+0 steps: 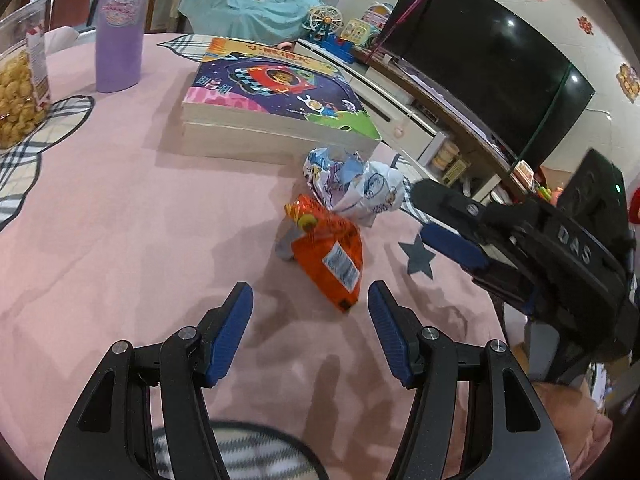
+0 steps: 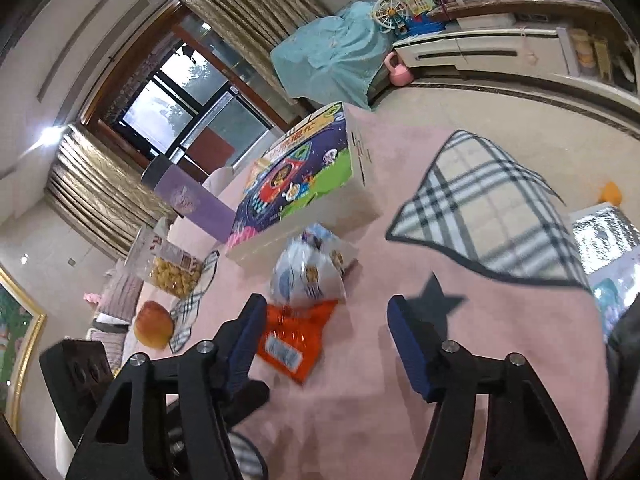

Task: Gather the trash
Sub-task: 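Grasp the orange snack bag with the left tool while the right tool grasps the blue-white wrapper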

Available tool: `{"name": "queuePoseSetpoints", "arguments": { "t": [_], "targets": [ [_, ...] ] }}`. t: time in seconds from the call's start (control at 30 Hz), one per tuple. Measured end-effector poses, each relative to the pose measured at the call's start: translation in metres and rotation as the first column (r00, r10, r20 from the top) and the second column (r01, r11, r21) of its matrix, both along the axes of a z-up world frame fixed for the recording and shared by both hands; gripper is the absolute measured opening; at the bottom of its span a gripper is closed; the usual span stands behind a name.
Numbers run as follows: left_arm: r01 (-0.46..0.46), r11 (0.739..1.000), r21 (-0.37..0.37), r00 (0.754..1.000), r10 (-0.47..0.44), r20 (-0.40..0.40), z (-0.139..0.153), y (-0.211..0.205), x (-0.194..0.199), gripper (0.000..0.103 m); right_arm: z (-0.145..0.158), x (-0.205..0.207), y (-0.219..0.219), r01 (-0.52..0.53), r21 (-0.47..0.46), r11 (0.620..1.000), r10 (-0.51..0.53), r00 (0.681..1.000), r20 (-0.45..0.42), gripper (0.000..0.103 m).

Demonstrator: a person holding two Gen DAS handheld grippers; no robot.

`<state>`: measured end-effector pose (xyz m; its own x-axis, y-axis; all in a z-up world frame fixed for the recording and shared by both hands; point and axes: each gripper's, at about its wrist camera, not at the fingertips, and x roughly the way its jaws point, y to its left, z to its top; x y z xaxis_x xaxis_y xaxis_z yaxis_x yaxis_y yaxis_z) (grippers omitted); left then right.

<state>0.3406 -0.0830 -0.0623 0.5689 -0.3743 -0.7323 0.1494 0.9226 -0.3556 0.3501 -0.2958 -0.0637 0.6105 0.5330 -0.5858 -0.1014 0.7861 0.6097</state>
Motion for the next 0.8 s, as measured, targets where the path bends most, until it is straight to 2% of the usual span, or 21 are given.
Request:
{"name": "queuePoseSetpoints", "arguments": {
  "t": [0.03, 0.1, 0.13, 0.17, 0.27, 0.47, 0.8],
  "targets": [
    [0.004, 1.000, 0.001, 1.000, -0.004, 0.004, -0.001, -0.001, 0.002, 0.057, -0.001, 0.004, 0.001, -0.004, 0.005, 1.000, 0.004, 1.000, -0.003, 0.059],
    [0.022, 1.000, -0.002, 1.000, -0.022, -0.001, -0.005, -0.004, 0.008, 0.036, -0.004, 0.013, 0.004, -0.011, 0.010, 1.000, 0.011, 1.000, -0.014, 0.051],
    [0.029, 1.000, -0.007, 1.000, -0.029, -0.009, -0.007, -0.005, 0.011, 0.030, -0.006, 0.016, 0.005, -0.014, 0.008, 1.000, 0.014, 1.000, -0.019, 0.048],
    [0.035, 0.999, -0.013, 0.999, -0.036, -0.016, -0.009, -0.005, 0.012, 0.018, -0.008, 0.019, 0.006, -0.018, 0.009, 1.000, 0.018, 1.000, -0.023, 0.044],
    [0.040, 0.999, -0.007, 0.999, -0.040, -0.011, -0.011, -0.006, 0.011, 0.004, -0.015, 0.022, 0.009, -0.037, 0.014, 0.999, 0.038, 0.998, -0.042, 0.025],
    [0.042, 0.999, 0.011, 0.999, -0.043, 0.028, 0.000, 0.001, -0.010, 0.001, -0.008, 0.001, 0.006, -0.050, 0.004, 0.999, 0.050, 0.999, -0.019, 0.016],
    [0.043, 0.999, -0.014, 0.998, -0.042, 0.054, 0.016, 0.019, -0.064, 0.000, 0.005, -0.055, -0.006, -0.068, 0.032, 0.997, 0.068, 0.998, 0.005, 0.014]
  ]
}}
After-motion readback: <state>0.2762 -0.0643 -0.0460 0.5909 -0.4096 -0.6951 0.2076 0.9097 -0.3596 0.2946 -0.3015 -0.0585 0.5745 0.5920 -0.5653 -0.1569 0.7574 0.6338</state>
